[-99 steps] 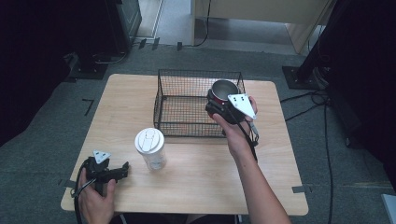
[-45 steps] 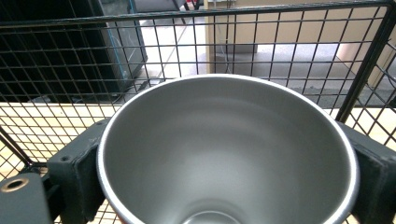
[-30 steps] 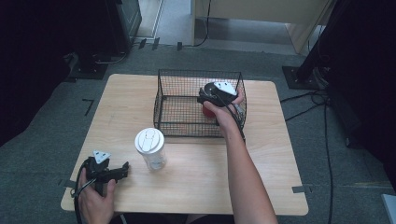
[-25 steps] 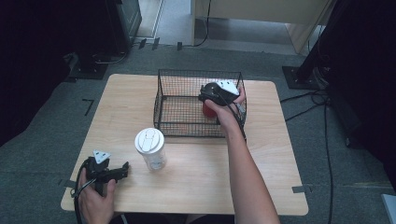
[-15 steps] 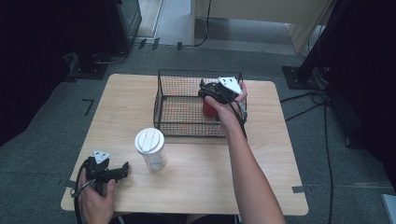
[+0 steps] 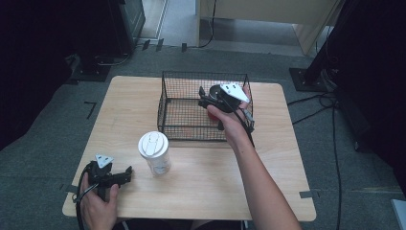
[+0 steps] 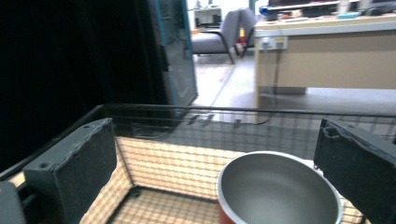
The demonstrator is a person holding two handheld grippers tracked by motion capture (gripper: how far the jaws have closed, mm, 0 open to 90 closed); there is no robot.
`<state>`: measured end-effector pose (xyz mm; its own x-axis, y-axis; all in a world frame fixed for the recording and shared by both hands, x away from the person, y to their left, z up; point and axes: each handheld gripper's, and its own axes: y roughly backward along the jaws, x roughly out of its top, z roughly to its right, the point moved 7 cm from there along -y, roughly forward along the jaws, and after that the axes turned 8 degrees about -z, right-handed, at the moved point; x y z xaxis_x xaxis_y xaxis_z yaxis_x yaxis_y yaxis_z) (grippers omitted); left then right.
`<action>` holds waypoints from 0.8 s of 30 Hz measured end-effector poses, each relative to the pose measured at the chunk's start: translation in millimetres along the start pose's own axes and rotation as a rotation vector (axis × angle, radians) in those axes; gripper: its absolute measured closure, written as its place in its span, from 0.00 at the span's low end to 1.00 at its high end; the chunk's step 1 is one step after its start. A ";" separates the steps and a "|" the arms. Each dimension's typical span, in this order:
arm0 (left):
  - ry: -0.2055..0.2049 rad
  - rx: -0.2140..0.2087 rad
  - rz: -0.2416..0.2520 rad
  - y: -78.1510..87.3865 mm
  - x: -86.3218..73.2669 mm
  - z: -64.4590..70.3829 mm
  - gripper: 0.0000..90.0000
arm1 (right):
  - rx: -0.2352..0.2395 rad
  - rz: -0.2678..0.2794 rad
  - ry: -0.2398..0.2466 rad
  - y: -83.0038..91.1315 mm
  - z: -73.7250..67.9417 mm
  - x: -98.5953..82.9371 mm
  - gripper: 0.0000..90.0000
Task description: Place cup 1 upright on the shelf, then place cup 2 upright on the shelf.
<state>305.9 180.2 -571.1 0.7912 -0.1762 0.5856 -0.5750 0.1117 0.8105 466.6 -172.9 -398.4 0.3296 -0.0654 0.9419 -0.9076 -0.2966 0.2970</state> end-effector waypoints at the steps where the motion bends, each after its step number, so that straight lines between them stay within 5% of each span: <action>1: 0.000 0.000 0.000 0.0 0.0 0.0 0.00 | 0.010 0.000 0.004 2.5 -1.9 -1.3 0.00; 6: 0.000 0.000 0.000 0.0 0.0 0.0 0.00 | 0.059 0.007 0.010 16.9 -13.0 -8.3 0.00; 13: 0.000 0.000 0.000 0.0 0.0 0.0 0.00 | 0.096 0.007 0.084 36.4 -28.1 -22.2 0.00; 24: 0.000 0.000 0.000 0.0 0.0 0.0 0.00 | 0.146 0.008 0.095 60.2 -42.4 -44.2 0.00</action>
<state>305.9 180.2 -571.1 0.7911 -0.1762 0.5858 -0.5751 0.1120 0.8104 386.3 -147.5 -415.5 0.2899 0.0195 0.9569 -0.8607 -0.4320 0.2695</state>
